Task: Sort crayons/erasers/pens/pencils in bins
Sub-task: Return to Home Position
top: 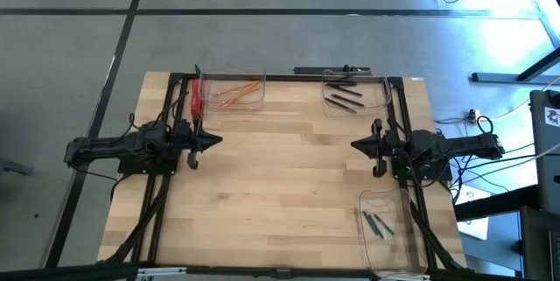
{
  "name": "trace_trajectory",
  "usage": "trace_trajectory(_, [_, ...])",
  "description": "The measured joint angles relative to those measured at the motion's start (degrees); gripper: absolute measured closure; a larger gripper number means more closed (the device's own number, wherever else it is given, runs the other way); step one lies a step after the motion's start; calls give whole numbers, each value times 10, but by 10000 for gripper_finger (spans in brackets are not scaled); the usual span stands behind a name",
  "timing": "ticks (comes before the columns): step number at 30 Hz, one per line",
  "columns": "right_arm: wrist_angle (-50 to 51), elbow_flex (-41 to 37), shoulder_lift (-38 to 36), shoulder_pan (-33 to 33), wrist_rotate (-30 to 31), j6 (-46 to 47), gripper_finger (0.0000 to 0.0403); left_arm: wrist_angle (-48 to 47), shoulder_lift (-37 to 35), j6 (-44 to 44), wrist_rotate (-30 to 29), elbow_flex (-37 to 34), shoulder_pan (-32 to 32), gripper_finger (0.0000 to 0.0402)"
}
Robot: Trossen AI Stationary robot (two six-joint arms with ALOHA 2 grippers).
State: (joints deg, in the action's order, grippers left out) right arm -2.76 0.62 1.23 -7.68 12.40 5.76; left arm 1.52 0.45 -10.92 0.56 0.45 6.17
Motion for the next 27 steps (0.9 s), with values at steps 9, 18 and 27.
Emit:
trace_trajectory(9, [0, 0, 0, 0, 0, -2, 397, 0, 0, 0, 0, 0, 0, 387])
trace_trajectory(18, [0, 0, 0, 0, 0, 0, 397, 0, 0, 0, 0, 0, 0, 395])
trace_trajectory(27, [0, 0, 0, 0, 0, -1, 397, 0, 0, 0, 0, 0, 0, 399])
